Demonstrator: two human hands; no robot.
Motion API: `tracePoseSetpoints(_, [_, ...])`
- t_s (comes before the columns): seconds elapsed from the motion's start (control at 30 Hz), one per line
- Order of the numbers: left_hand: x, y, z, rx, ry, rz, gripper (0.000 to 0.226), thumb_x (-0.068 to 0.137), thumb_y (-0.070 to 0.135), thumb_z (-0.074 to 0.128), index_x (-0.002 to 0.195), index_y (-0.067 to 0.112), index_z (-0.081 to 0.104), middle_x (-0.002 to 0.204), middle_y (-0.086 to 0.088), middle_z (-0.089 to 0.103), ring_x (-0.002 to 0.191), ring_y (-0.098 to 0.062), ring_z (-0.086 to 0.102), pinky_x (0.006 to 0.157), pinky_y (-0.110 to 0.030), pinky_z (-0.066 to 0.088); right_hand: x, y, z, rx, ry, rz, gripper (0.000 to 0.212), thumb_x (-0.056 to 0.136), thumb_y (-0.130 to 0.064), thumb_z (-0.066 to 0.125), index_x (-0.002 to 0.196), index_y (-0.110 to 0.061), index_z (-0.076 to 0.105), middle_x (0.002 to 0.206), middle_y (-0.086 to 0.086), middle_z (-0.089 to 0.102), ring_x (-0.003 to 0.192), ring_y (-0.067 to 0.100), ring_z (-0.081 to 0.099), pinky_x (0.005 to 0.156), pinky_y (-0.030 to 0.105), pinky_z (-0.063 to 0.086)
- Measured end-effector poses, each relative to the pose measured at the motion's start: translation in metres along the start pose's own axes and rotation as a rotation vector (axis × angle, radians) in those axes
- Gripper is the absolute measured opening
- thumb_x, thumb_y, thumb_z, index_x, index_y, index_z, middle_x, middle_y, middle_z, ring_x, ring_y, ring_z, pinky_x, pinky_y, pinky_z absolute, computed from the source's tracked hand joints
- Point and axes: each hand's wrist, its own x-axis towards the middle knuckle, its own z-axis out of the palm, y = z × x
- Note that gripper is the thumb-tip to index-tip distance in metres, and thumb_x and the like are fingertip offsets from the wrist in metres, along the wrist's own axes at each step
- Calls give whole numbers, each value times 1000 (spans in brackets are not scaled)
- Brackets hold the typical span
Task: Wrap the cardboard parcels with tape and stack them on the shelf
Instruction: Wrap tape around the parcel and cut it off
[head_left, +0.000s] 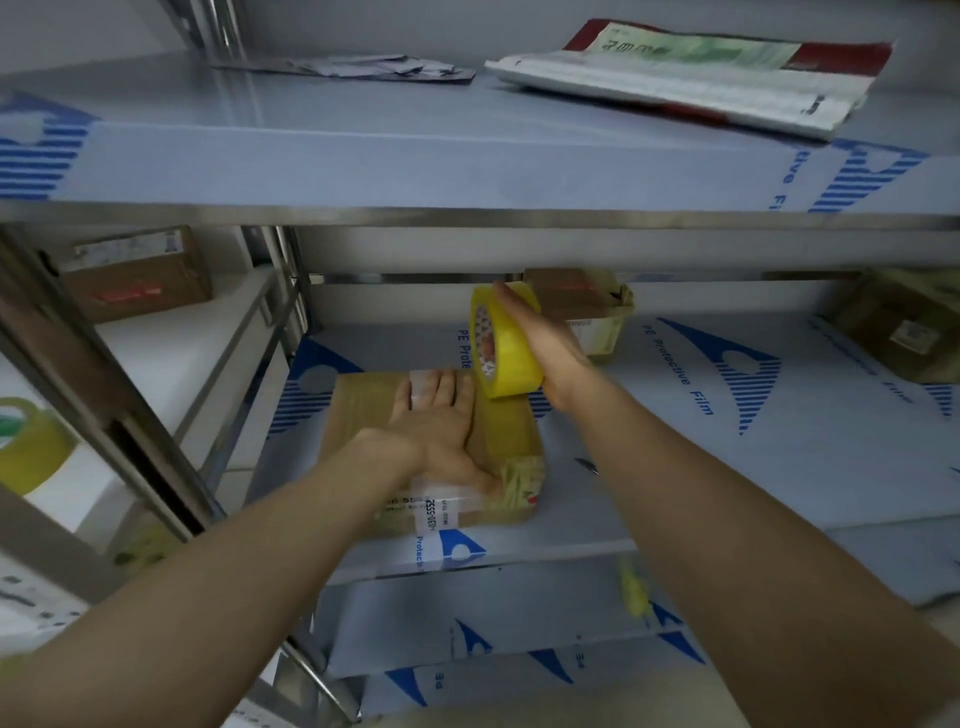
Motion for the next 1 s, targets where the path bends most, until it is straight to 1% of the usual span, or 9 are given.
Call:
tracePoseSetpoints(0.1, [-1, 3, 6, -8, 83, -10, 138, 62, 76, 64, 146, 12, -25, 156, -9, -25, 141, -22, -27, 114, -52, -16, -10, 11, -6, 70, -21, -20, 32, 81, -44, 68, 93, -14, 72, 89, 10, 74, 78, 22, 72, 71, 30, 58])
tracePoseSetpoints(0.2, [-4, 4, 11, 0, 110, -16, 138, 61, 75, 64, 147, 13, -23, 156, -9, -24, 142, -22, -27, 114, -53, -14, -36, 12, -10, 2, 22, -79, 33, 85, -36, 67, 61, -13, 67, 52, 0, 68, 47, 11, 66, 42, 17, 48])
tracePoseSetpoints(0.3, [-3, 5, 11, -25, 131, -29, 138, 60, 75, 65, 148, 13, -21, 157, -8, -22, 142, -21, -26, 115, -52, -13, -80, 12, -13, -89, 6, -98, 38, 84, -36, 68, 50, -20, 71, 48, -5, 66, 43, 6, 63, 41, 17, 47])
tracePoseSetpoints(0.4, [-2, 7, 10, -46, 134, -47, 137, 61, 74, 65, 149, 13, -20, 157, -8, -22, 143, -22, -25, 115, -52, -13, -126, 23, -29, -150, 13, -67, 28, 81, -40, 71, 66, -16, 69, 54, -4, 69, 48, 7, 66, 47, 23, 51])
tracePoseSetpoints(0.5, [-3, 9, 10, -45, 127, -55, 137, 61, 74, 66, 148, 13, -20, 157, -9, -22, 143, -23, -24, 115, -52, -13, -157, 45, -38, -224, -2, -78, 40, 81, -44, 67, 80, -5, 70, 70, 10, 72, 63, 19, 71, 62, 35, 59])
tracePoseSetpoints(0.63, [-1, 6, 10, -39, 116, -48, 136, 61, 70, 68, 148, 13, -21, 156, -9, -23, 142, -23, -25, 115, -51, -14, -168, 85, -39, -253, 89, -51, 51, 81, -46, 63, 82, 5, 63, 69, 13, 71, 68, 25, 71, 68, 40, 57])
tracePoseSetpoints(0.8, [1, 4, 3, -24, 16, -43, 131, 67, 56, 71, 146, 13, -24, 154, -10, -28, 142, -23, -26, 113, -49, -16, -158, 128, -36, -111, 150, 55, 36, 86, -35, 65, 72, -2, 61, 59, 7, 69, 56, 16, 68, 58, 31, 55])
tracePoseSetpoints(0.93, [3, 1, -25, -214, -159, -69, 115, 66, 73, 47, 151, 20, -9, 158, -8, -18, 145, -23, -17, 116, -51, -6, -145, 137, -35, -38, 175, 77, 42, 87, -30, 66, 82, 11, 60, 64, 18, 68, 54, 19, 68, 56, 34, 54])
tracePoseSetpoints(1.0, [18, 15, -35, -238, -66, -167, 108, 68, 83, 35, 152, 23, 4, 160, -10, -5, 146, -28, -7, 114, -54, -3, -141, 137, -36, -48, 169, 60, 45, 87, -30, 66, 82, 15, 58, 65, 23, 66, 53, 18, 67, 59, 39, 55])
